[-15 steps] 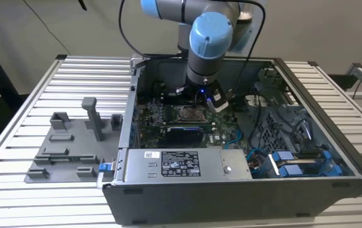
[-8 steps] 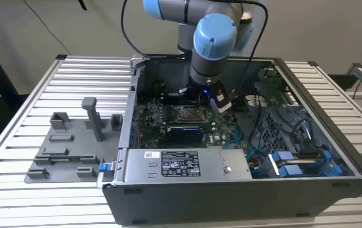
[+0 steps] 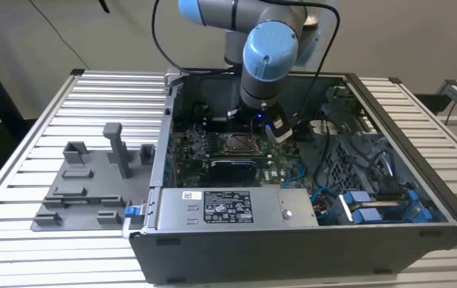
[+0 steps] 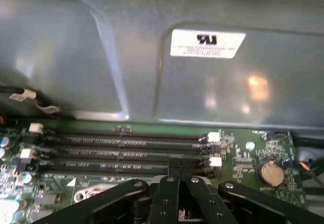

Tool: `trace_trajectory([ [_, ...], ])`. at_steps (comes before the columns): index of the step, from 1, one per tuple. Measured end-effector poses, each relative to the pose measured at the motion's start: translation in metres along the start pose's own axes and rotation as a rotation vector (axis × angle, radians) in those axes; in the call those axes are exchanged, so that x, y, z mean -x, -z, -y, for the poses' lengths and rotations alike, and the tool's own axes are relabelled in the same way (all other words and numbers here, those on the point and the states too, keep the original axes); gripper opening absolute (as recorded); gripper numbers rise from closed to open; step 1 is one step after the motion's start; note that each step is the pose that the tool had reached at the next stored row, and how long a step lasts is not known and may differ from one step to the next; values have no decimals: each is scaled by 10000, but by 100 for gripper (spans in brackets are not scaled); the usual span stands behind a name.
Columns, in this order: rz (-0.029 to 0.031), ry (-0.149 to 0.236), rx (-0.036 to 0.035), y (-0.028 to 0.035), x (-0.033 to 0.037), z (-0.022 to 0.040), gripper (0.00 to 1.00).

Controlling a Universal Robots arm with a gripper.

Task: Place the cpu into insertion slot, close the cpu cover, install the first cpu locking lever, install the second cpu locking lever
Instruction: 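Install the first cpu locking lever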

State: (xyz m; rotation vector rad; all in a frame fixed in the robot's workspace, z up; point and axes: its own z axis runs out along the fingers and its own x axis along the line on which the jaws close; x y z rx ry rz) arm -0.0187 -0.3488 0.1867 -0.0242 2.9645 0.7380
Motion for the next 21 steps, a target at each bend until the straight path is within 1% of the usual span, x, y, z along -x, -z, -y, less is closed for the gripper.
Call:
trace_trajectory([
  [1,9,-14,31,19,-2,-10,11],
  [3,16,-25,52,80,0,-42,11],
  [9,7,-35,53,297,10,-157,11],
  [11,-4,-41,55,341,6,-181,11],
  [13,-22,-50,53,369,-3,-195,11],
  [15,-51,-66,55,375,-21,-199,11],
  [18,-119,-100,30,381,-49,-195,11],
  [19,-154,-116,0,384,-58,-191,11],
  [20,-205,-136,-66,387,-63,-188,11],
  [21,-272,-163,-151,389,-66,-185,11],
])
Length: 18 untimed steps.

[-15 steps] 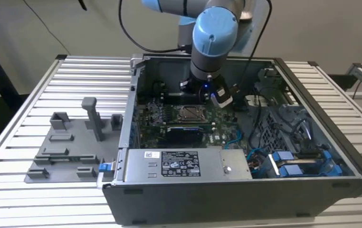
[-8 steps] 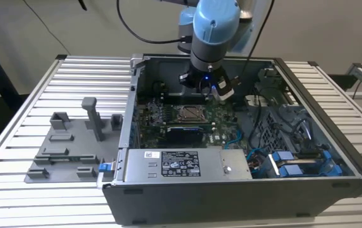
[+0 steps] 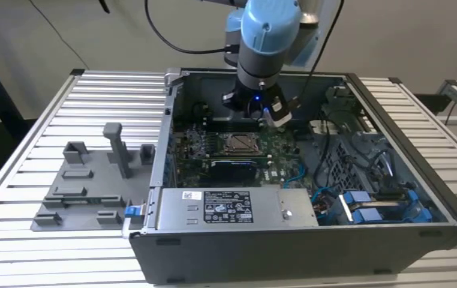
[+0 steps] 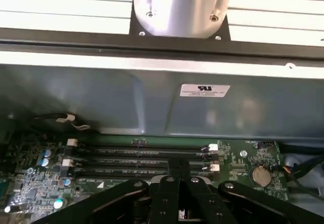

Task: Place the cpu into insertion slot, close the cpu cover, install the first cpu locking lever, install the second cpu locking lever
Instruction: 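Install the first cpu locking lever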

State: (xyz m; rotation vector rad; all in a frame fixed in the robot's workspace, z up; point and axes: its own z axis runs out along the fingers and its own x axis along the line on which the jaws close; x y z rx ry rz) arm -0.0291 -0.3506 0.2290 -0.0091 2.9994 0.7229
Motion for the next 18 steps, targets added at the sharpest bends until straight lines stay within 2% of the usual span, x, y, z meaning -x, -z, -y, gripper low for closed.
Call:
trace_trajectory([
  [2,-142,-63,-179,1,-2,4,11],
  [9,-686,-294,-931,7,-2,16,11],
  [11,-862,-371,-1094,10,-2,23,11],
  [13,-1069,-472,-1174,17,-2,34,11],
  [15,-1284,-621,-1180,25,-2,48,11],
  [16,-1368,-685,-1181,29,-1,53,11],
  [18,-1465,-758,-1186,53,3,44,11],
])
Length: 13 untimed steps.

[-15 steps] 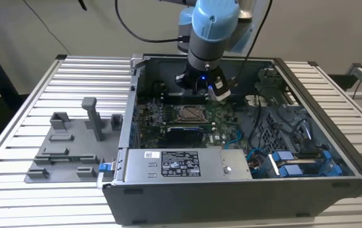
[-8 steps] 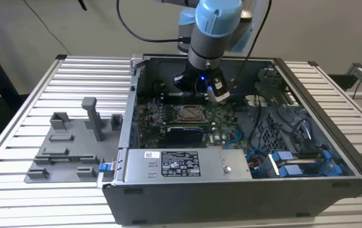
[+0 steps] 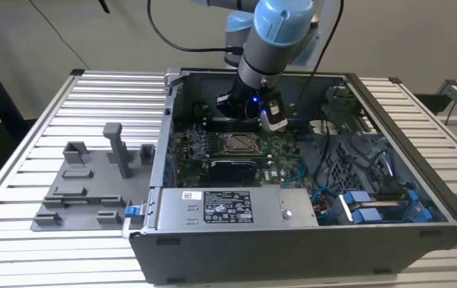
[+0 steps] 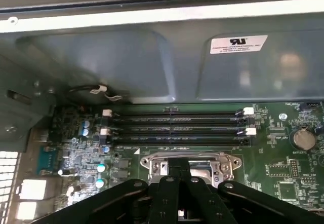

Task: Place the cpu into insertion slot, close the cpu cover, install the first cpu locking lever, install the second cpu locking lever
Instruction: 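Install the first cpu locking lever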

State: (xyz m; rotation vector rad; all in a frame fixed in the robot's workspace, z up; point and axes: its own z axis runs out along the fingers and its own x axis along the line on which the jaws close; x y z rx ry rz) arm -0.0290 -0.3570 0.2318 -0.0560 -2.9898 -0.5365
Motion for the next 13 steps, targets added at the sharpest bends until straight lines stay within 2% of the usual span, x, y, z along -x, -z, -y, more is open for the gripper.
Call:
trace_trajectory([
  [2,-101,-49,-16,10,0,0,11],
  [8,-451,-257,-86,49,2,13,11],
  [9,-474,-271,-92,58,1,11,11],
  [10,-470,-279,-120,57,0,11,11],
  [13,-473,-274,-124,58,0,12,11],
])
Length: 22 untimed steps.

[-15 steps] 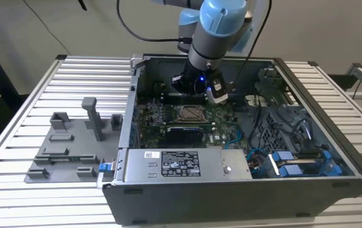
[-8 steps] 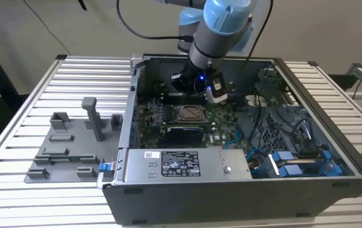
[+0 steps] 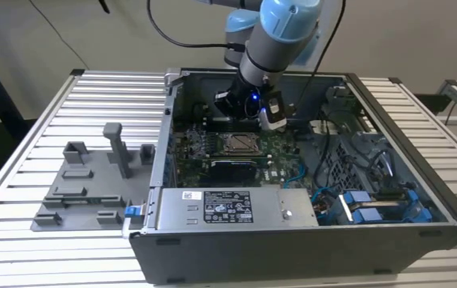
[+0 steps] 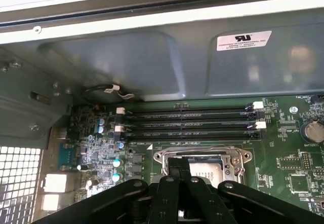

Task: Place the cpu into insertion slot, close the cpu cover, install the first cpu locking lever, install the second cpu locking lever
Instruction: 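Install the first cpu locking lever, then install the second cpu locking lever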

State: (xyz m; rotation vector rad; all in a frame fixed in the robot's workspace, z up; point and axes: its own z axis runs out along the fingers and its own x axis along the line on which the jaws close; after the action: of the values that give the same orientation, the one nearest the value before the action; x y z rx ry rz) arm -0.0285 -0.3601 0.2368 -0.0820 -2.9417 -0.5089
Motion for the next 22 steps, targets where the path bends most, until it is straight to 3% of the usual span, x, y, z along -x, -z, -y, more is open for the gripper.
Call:
trace_trajectory([
  [1,-27,-16,-32,0,1,0,11],
  [2,-68,-60,-143,0,0,-1,11],
  [4,-148,-146,-393,0,0,0,11],
  [6,-189,-232,-701,0,0,0,11],
  [12,-94,-481,-1759,1,4,0,11],
  [13,-81,-514,-1847,3,4,-1,11],
  [14,-73,-542,-1877,17,2,-4,11],
  [20,-35,-687,-1879,150,-20,-26,11],
  [22,-24,-718,-1921,172,-22,-11,11],
])
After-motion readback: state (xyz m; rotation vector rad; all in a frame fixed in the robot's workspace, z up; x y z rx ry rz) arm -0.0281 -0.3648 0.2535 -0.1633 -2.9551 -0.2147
